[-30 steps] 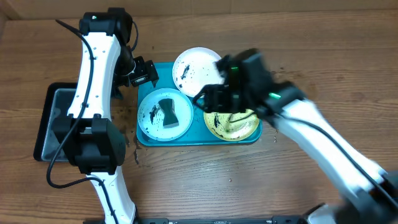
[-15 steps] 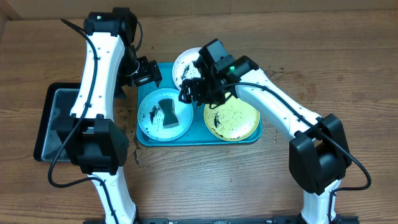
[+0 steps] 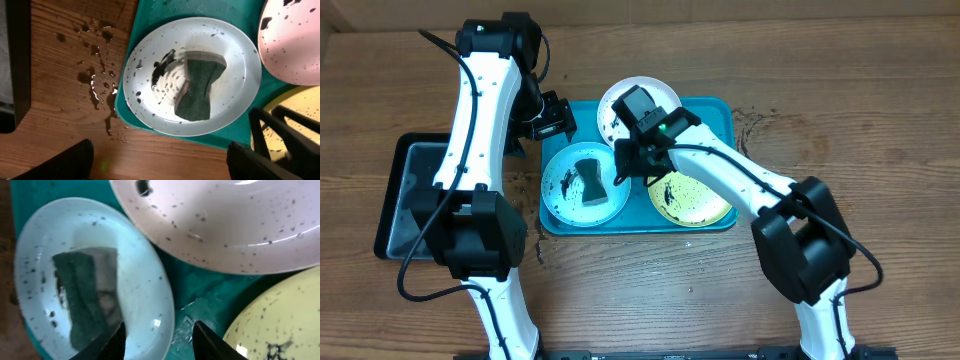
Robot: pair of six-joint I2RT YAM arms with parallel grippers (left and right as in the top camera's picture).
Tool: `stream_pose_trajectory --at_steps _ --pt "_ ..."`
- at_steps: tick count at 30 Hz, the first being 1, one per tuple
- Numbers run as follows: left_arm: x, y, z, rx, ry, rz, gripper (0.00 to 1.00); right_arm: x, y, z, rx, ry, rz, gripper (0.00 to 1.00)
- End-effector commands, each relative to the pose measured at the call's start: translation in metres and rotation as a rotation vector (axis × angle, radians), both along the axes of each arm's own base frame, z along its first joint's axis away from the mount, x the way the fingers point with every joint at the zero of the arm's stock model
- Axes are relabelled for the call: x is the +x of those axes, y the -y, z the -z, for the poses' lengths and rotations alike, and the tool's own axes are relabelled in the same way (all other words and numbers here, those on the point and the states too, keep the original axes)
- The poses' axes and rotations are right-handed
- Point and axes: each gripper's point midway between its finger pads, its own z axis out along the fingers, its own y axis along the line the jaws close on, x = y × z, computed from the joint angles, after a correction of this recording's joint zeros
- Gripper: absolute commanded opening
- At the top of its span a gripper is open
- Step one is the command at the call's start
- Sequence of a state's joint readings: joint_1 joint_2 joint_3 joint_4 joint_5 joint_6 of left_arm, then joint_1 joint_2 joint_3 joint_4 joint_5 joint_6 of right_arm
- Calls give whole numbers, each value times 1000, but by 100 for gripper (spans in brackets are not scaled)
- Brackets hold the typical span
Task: Clean dirty plates on tray and stack at the side
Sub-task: 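Reach the right gripper to the light-blue plate rim and grip it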
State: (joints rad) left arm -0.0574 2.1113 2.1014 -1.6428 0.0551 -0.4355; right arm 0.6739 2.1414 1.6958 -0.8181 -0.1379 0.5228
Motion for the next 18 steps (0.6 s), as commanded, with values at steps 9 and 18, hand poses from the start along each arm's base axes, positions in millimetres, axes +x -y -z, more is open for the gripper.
stream_pose_trajectory --at_steps 9,18 --pt "-2 -4 -2 13 0 6 82 8 -3 41 -43 -6 7 42" --pt "-9 -5 8 15 -40 6 70 2 2 60 -76 -46 6 27"
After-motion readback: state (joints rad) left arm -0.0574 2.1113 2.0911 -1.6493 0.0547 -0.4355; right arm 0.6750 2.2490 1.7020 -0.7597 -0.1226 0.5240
